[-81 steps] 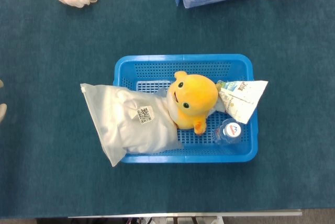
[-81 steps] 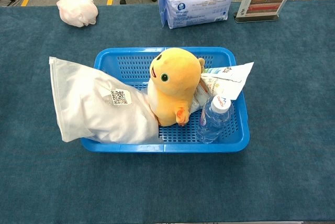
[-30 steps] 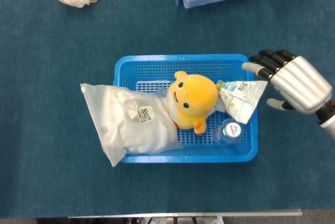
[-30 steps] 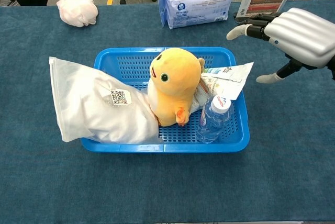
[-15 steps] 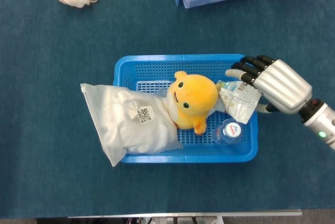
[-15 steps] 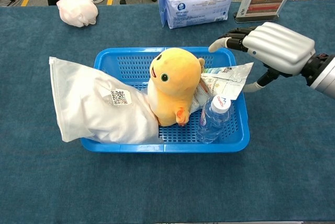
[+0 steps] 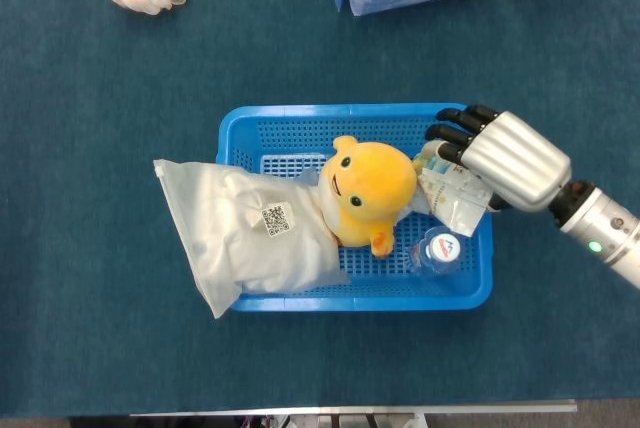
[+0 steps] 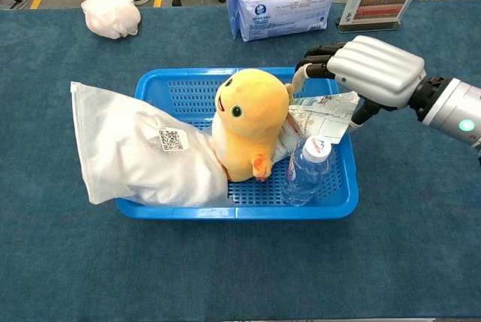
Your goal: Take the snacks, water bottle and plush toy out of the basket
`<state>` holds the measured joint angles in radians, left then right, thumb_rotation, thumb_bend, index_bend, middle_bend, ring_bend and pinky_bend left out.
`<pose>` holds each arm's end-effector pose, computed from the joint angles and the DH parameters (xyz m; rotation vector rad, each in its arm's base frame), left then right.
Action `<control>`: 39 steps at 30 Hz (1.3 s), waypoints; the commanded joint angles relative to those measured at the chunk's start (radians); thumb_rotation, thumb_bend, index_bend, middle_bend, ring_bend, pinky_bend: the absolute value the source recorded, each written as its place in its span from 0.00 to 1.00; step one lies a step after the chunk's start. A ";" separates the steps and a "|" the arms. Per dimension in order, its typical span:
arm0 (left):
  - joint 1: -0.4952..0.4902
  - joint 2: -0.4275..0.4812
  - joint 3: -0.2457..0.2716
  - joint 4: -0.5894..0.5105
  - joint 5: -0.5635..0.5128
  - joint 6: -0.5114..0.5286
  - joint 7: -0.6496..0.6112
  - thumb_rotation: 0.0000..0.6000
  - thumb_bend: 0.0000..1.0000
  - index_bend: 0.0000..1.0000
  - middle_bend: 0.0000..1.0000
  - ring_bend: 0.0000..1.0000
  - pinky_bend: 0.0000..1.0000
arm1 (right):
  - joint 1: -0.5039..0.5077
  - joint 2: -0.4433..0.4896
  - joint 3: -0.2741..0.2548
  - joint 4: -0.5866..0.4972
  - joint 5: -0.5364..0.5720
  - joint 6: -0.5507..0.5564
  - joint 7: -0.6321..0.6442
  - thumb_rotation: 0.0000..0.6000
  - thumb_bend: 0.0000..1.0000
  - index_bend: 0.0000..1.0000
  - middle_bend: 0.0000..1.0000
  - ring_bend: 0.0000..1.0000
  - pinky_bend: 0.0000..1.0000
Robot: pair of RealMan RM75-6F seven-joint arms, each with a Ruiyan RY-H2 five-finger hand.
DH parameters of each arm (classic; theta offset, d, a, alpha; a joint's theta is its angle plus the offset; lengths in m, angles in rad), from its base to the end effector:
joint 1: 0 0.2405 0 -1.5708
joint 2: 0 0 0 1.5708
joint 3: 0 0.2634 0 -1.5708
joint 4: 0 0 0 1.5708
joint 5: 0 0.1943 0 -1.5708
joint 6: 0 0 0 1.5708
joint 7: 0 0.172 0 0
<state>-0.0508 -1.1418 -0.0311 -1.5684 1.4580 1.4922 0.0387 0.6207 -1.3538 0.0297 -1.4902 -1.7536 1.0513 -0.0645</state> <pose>-0.3323 0.1939 0.1743 -1.3517 -0.9036 -0.8078 -0.1639 -0.3078 0.0262 2.2017 -0.5955 1.0349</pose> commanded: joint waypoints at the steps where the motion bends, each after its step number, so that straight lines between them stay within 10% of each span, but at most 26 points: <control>1: 0.000 -0.001 0.000 0.001 0.000 0.000 -0.001 1.00 0.25 0.41 0.37 0.33 0.52 | 0.010 0.006 -0.003 -0.008 0.015 -0.021 -0.019 1.00 0.00 0.35 0.33 0.20 0.32; 27: 0.009 -0.005 0.000 0.011 0.000 0.003 -0.015 1.00 0.25 0.41 0.37 0.33 0.52 | 0.031 -0.006 -0.017 -0.012 0.068 -0.032 -0.083 1.00 0.05 0.62 0.50 0.25 0.32; 39: 0.013 -0.005 0.000 0.012 0.000 0.004 -0.018 1.00 0.25 0.41 0.37 0.33 0.52 | 0.033 -0.007 -0.021 -0.013 0.085 -0.029 -0.083 1.00 0.34 0.66 0.50 0.25 0.32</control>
<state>-0.0382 -1.1469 -0.0313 -1.5559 1.4582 1.4964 0.0209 0.6538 -1.3603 0.0086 -1.5033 -1.6690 1.0223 -0.1472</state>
